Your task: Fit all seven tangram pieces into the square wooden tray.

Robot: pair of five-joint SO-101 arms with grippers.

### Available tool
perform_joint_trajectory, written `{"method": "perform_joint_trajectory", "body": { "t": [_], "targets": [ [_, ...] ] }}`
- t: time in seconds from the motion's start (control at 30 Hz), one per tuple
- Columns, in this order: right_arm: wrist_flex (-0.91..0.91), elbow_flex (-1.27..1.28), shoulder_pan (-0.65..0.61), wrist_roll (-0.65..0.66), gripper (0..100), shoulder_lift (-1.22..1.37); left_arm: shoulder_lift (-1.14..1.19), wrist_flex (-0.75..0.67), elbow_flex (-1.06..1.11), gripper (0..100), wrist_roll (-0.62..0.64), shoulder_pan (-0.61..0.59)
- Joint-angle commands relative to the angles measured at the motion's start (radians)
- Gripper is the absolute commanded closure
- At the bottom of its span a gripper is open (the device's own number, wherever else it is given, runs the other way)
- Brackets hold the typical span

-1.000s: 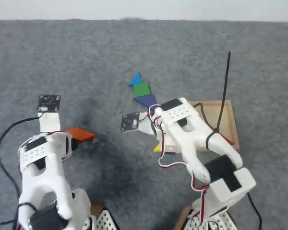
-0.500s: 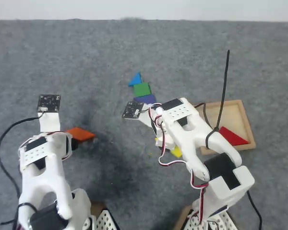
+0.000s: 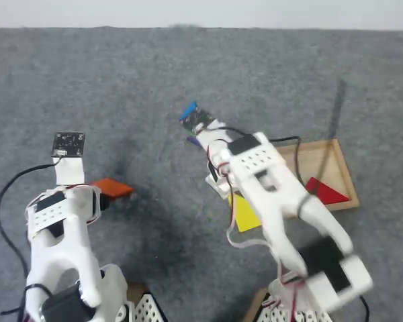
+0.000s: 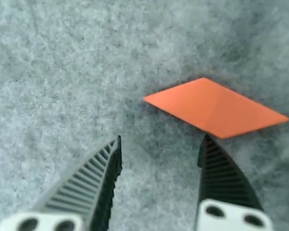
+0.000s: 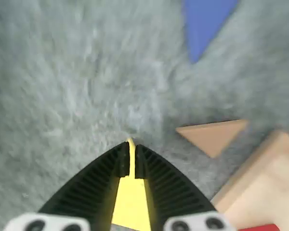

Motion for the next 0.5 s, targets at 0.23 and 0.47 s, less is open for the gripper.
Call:
{"method": "perform_joint_trajectory", "body": {
  "t": [0.23,0.47],
  "targets": [
    [-0.044,0.316,0.163,0.144,82.5,-0.282,0.002,-0.021,-0.018,75,-0.011,-0.002],
    [0.004,0.373,0.068,0.235,71.2,-0.274,0.002,-0.021,-0.018,75,-0.011,-0.002]
  ]
}}
